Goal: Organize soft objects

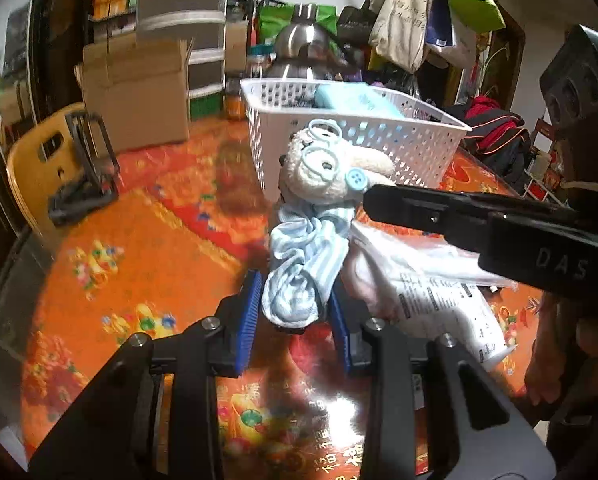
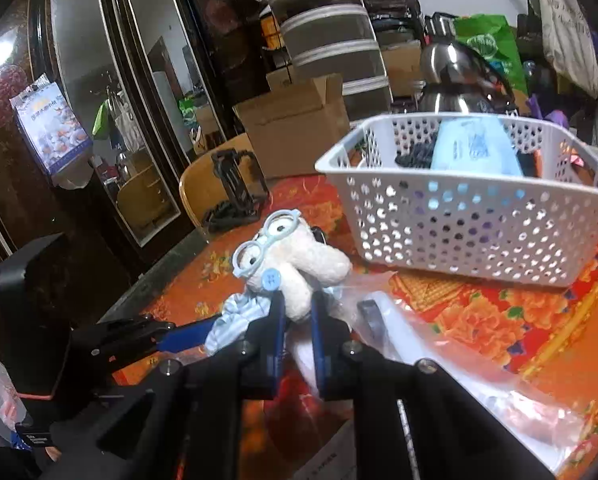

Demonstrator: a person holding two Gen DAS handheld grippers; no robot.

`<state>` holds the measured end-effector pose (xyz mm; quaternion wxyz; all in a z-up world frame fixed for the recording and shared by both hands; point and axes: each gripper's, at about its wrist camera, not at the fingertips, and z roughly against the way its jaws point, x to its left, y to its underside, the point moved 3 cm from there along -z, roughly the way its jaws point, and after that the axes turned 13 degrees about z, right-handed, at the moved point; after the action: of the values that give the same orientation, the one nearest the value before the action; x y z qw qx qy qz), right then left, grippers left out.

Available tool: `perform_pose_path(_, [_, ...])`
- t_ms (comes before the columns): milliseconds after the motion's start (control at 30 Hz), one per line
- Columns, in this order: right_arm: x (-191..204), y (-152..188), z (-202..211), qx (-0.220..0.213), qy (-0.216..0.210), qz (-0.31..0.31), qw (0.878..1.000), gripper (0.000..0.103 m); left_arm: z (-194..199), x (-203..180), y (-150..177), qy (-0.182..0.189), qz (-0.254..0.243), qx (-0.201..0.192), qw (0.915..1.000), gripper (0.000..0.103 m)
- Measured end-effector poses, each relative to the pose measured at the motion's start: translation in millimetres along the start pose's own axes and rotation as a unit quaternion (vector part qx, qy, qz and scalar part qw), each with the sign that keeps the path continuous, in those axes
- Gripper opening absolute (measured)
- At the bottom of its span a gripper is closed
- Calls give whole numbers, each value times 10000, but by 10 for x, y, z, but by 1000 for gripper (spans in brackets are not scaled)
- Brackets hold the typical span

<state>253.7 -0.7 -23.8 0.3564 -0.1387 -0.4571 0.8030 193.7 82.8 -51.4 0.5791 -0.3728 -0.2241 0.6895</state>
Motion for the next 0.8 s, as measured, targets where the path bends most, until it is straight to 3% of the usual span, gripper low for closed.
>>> perform_pose_path(467, [-31,-280,560,-495,248,124,9984,10,384,-445,-300,107,-460,-534,9975,30])
perform_pose_path(800, [-256,-599,855,-669,555,195,9960,10,441,-851,-721,241,-760,-792,9937,30])
